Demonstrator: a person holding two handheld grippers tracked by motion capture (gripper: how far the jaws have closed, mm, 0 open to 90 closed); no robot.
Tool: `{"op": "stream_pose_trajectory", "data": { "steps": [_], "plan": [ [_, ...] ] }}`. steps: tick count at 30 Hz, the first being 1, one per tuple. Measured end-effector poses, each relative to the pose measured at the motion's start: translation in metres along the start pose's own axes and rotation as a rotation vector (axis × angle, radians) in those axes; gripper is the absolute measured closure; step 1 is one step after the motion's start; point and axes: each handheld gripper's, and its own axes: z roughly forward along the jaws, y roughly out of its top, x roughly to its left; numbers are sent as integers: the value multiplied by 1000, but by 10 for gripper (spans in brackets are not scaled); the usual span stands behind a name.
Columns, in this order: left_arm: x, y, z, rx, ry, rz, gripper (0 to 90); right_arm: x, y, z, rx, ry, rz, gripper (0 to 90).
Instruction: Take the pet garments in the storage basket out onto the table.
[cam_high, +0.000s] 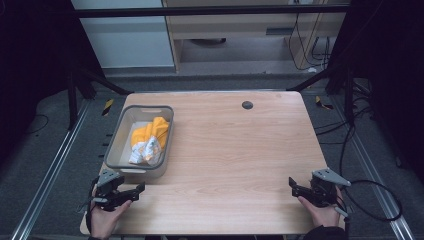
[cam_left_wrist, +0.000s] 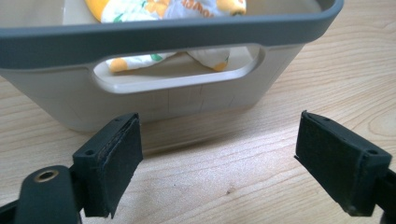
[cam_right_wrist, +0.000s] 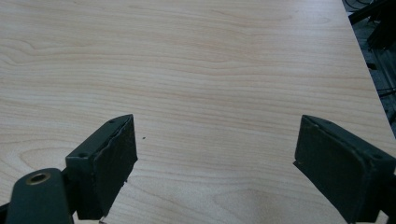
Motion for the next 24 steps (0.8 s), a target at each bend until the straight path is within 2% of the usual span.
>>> {"op": "stream_pose_trajectory", "data": {
  "steps": [12,17,24],
  "plan": [
    [-2,5,-11,-60,5,8,141,1,-1,1,13,1,-9,126],
    [-4,5,-13,-56,3,17,136,2,-1,1,21,1,-21,126],
    [-9,12,-18,-85,0,38,139,2,-2,1,16,4,-24,126]
  ]
}}
